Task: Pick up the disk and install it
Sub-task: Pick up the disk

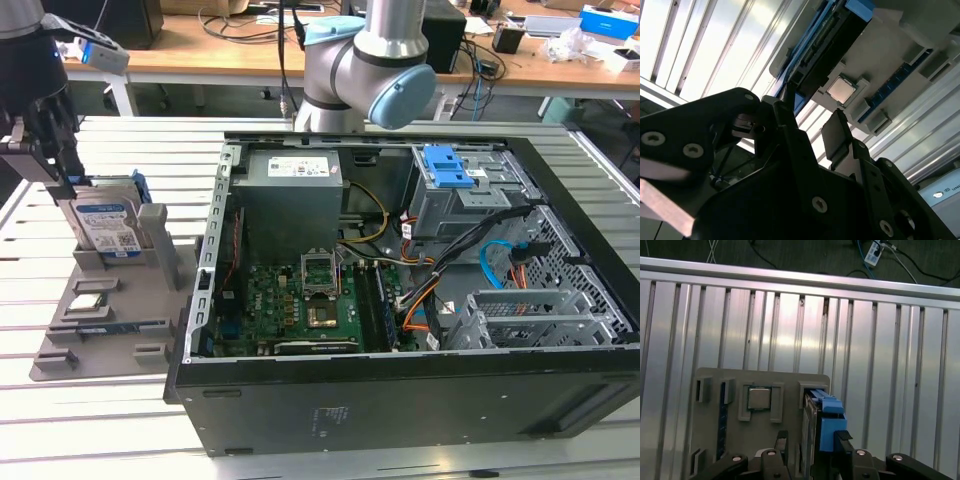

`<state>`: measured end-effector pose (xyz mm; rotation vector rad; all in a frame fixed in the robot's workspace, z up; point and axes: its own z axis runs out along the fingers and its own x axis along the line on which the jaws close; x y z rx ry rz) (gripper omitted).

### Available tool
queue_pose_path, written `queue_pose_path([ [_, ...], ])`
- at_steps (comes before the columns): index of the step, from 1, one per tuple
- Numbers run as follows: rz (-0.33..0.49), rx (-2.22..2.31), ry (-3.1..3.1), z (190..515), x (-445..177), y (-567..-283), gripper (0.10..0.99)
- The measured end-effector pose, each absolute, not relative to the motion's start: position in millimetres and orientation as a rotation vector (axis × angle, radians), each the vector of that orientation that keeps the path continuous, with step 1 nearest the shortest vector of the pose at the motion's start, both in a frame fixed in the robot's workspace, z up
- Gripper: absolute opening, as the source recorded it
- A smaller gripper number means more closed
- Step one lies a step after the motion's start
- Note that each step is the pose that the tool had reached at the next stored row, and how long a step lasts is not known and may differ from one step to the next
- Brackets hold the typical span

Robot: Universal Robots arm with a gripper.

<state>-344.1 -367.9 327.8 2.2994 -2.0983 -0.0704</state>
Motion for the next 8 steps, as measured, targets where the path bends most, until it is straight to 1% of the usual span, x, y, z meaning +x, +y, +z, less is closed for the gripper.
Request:
queue_pose_path([
  [5,-0.067,2.305,-2.104,331,-345,-368,0.482],
  [8,-0.068,2.303,-2.102,339,-345,-368,0.482],
])
